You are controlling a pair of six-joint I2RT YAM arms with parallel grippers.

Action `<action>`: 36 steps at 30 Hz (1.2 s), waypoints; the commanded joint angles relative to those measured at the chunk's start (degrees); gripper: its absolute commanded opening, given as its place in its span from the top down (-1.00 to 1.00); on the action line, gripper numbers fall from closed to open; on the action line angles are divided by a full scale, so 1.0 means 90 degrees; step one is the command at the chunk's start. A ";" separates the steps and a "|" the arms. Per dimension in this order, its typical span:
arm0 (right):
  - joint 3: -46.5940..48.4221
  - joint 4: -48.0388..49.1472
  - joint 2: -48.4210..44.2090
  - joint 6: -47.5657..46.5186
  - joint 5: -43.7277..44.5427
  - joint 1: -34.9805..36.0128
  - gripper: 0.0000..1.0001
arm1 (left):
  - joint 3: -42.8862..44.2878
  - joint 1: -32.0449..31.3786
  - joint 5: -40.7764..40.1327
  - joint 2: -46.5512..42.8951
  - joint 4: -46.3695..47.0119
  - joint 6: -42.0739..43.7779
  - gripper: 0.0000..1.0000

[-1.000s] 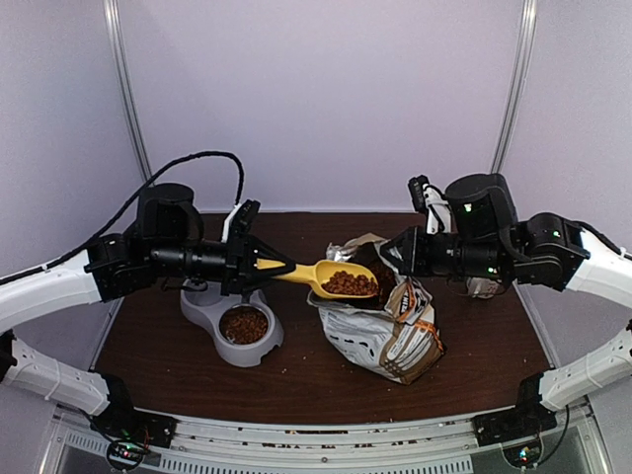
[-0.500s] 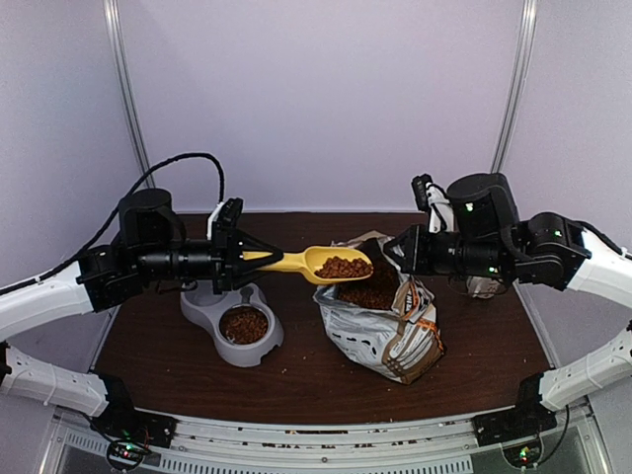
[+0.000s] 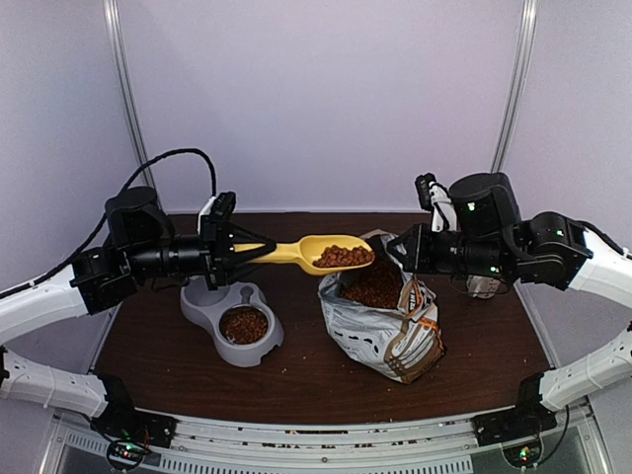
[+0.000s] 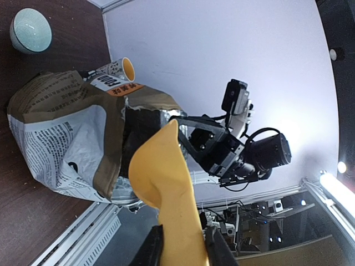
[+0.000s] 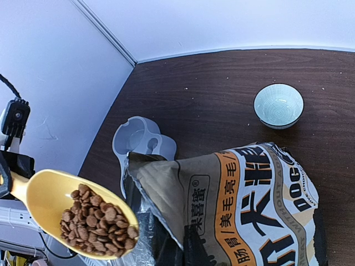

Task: Serve the pet food
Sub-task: Place the pet food in the pet food bowl.

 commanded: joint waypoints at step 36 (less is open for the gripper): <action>0.0062 -0.0311 -0.0168 0.0025 0.0303 -0.0094 1.00 | -0.1085 0.1349 0.0443 -0.0832 0.1569 -0.0935 1.00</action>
